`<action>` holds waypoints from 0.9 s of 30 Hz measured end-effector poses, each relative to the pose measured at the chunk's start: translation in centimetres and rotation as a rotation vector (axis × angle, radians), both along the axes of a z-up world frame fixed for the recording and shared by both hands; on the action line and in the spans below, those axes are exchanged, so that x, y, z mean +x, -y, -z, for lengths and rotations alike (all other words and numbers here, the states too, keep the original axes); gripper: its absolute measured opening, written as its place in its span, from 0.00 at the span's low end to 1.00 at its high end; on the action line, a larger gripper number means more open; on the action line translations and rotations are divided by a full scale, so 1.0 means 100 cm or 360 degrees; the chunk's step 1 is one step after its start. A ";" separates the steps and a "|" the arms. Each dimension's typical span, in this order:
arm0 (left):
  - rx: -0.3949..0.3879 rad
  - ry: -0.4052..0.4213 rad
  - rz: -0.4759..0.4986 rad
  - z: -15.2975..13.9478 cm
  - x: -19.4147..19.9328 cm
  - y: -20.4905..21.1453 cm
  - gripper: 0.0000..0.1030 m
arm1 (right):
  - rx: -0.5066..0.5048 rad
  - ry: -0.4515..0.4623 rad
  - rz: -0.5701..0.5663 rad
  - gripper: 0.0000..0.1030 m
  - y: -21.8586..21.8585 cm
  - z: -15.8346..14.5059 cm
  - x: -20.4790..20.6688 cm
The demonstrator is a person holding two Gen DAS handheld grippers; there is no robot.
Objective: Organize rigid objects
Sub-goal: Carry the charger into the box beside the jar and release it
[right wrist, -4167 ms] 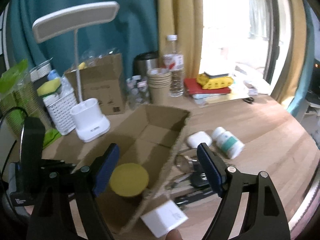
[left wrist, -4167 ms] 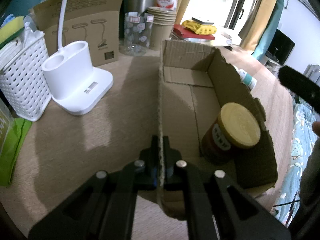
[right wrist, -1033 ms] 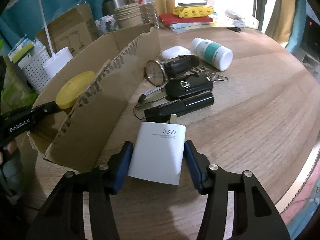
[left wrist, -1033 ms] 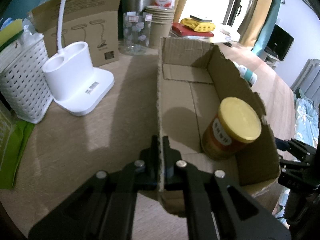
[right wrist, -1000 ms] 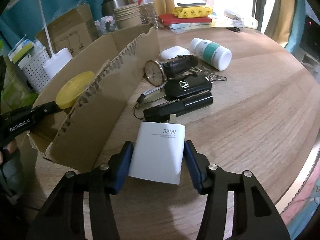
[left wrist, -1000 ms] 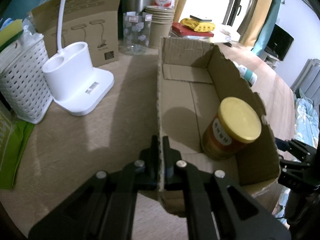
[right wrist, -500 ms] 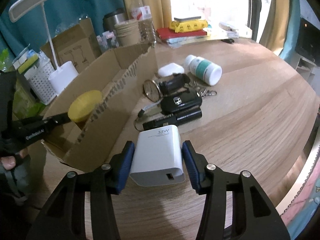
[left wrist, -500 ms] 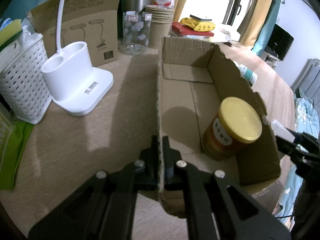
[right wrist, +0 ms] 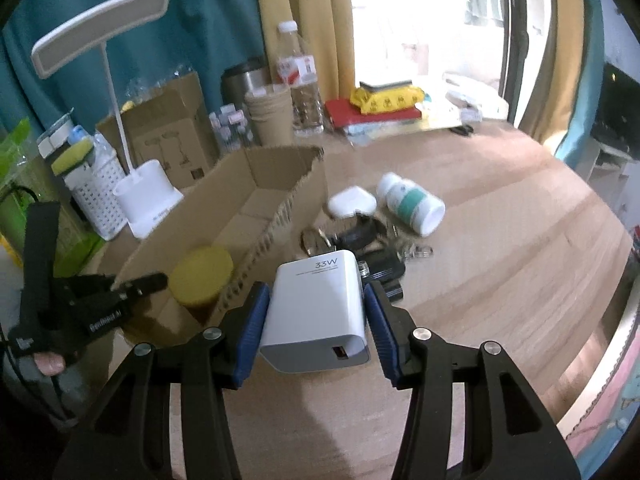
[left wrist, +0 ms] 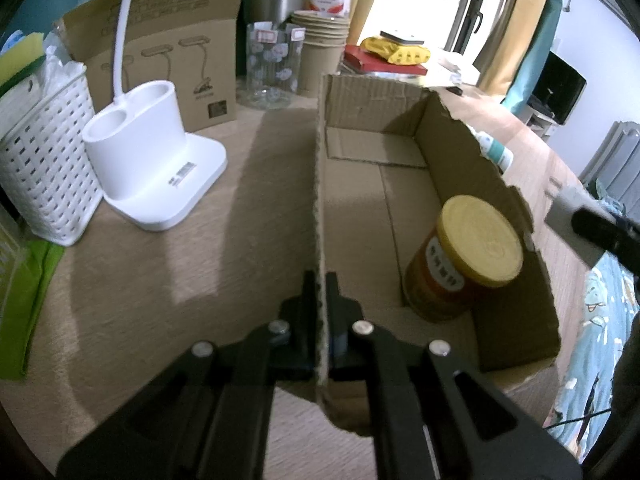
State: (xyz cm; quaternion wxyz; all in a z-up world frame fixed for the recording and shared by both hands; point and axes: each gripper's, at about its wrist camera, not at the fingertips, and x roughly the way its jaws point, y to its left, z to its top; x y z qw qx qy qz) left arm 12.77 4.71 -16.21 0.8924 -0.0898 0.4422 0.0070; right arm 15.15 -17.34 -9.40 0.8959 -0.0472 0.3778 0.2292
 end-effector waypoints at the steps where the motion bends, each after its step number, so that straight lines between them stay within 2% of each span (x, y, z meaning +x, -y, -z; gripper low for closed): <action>1: 0.0000 0.0000 0.0000 0.000 0.000 0.000 0.03 | -0.0002 0.0015 -0.0011 0.50 -0.003 -0.004 0.001; 15: -0.0019 0.0013 0.0001 -0.001 -0.001 0.000 0.03 | -0.0005 0.0141 -0.0195 0.50 -0.050 -0.039 0.026; 27: -0.0039 0.0019 0.0007 0.000 0.000 -0.003 0.03 | -0.0006 0.0094 -0.0329 0.50 -0.100 -0.024 0.054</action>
